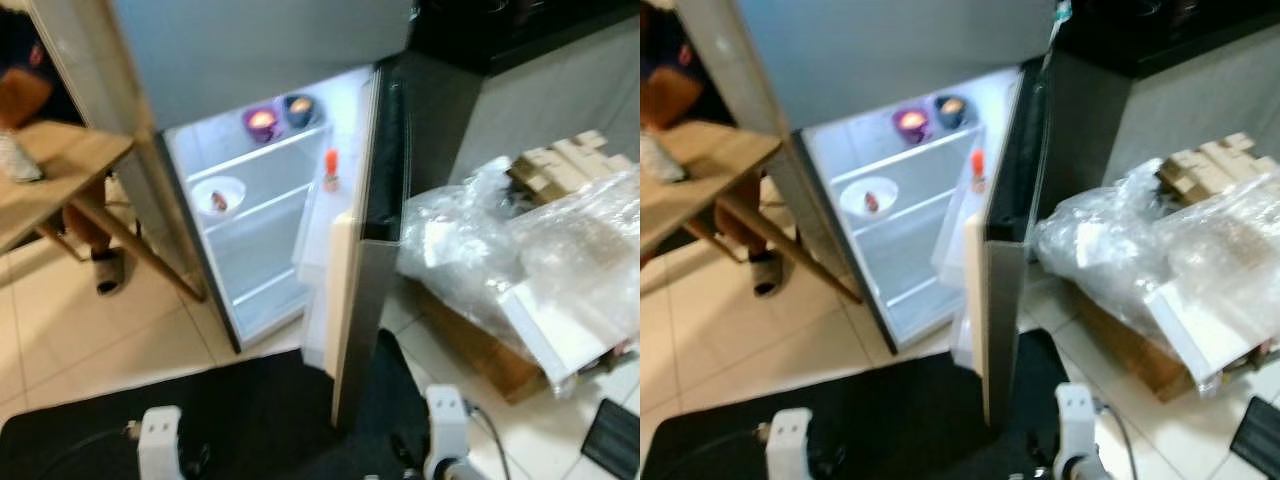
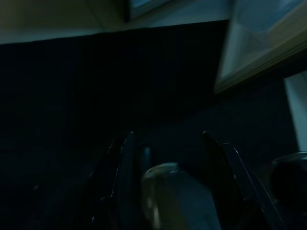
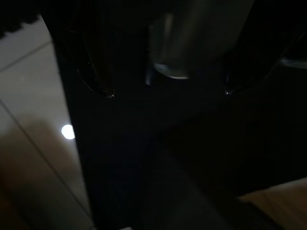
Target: Restocking fridge
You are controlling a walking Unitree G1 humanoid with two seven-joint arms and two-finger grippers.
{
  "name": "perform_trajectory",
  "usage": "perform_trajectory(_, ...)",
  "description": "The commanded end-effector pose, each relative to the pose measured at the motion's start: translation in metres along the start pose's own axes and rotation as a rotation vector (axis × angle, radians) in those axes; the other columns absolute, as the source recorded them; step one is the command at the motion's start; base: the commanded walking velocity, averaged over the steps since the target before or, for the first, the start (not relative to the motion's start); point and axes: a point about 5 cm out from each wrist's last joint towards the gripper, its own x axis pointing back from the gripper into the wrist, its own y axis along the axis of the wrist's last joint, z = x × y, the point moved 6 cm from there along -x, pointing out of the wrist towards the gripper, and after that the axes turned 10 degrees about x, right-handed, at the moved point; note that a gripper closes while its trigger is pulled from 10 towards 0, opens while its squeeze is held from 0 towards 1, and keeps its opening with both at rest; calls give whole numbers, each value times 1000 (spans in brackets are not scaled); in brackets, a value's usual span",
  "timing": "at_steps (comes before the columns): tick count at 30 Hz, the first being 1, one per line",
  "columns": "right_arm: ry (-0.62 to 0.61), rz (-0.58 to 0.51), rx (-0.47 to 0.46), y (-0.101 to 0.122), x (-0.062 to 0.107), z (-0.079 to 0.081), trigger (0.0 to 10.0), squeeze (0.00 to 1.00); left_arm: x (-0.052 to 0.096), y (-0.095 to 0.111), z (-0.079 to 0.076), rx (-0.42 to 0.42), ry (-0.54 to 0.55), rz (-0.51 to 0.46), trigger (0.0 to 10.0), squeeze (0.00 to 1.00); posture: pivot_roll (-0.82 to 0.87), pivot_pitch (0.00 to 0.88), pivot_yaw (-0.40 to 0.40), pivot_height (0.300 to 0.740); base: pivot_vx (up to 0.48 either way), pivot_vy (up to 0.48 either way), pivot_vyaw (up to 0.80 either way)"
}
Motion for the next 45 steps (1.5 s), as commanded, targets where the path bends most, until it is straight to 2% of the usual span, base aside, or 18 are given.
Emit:
perform_trajectory(1,14,9,-11,-3,0,7,10000,0,3,-3,7,6,22,11,10000,0,-139,119,23,740,0,0,0)
perform_trajectory(8,14,10,-12,-3,0,8,10000,0,3,0,4,-67,-23,15,10000,0,-140,119,24,740,0,0,0)
perform_trajectory(11,14,9,-11,-3,0,8,10000,0,2,-5,-34,-230,-250,44,10000,0,-140,119,23,740,0,0,0)
perform_trajectory(12,14,9,-11,-3,0,8,10000,0,2,-5,-34,-230,-250,44,10000,0,-140,119,23,740,0,0,0)
perform_trajectory(15,52,-37,30,9,-2,11,10000,0,5,-4,-78,-396,-518,42,10000,0,-146,121,26,740,0,0,0)
perform_trajectory(19,128,-123,90,28,-3,19,10000,0,9,-2,-99,-511,-659,44,10000,0,-150,121,29,740,0,0,0)
perform_trajectory(22,135,-164,90,39,-3,16,10000,0,5,7,-110,-516,-692,25,10000,0,-151,124,28,740,0,0,0)
perform_trajectory(24,127,-194,85,47,-3,12,10000,0,-1,20,-138,-529,-768,-1,10000,0,-151,122,26,740,0,0,0)
perform_trajectory(25,127,-194,85,47,-3,12,10000,0,-1,20,-138,-529,-768,-1,10000,0,-151,122,26,740,0,0,0)
perform_trajectory(30,146,-244,68,58,-3,17,10000,0,-1,36,-178,-560,-878,-70,10000,0,-158,123,36,740,0,0,0)
perform_trajectory(31,152,-266,66,64,-3,19,10000,0,3,46,-196,-562,-943,-118,10000,0,-161,123,39,740,0,0,0)
perform_trajectory(34,156,-281,65,67,-3,20,10000,0,7,52,-208,-561,-988,-150,10000,0,-164,123,41,740,0,0,0)
perform_trajectory(35,152,-299,66,71,-3,20,10000,0,13,60,-227,-572,-1061,-194,10000,0,-169,122,47,740,0,0,0)
perform_trajectory(36,152,-299,66,71,-3,20,10000,0,13,60,-227,-572,-1061,-194,10000,0,-169,122,47,740,0,0,0)
perform_trajectory(39,104,-318,57,75,-2,12,10000,0,36,66,-276,-616,-1247,-262,10000,0,-172,118,52,740,0,0,0)
perform_trajectory(43,74,-311,59,73,-2,6,10000,0,47,66,-298,-632,-1311,-296,10000,0,-173,114,53,740,0,0,0)
perform_trajectory(44,47,-307,68,71,-1,1,10000,0,51,71,-312,-632,-1318,-329,10000,0,-172,111,52,740,0,0,0)
perform_trajectory(45,47,-307,68,71,-1,1,10000,0,51,71,-312,-632,-1318,-329,10000,0,-172,111,52,740,0,0,0)
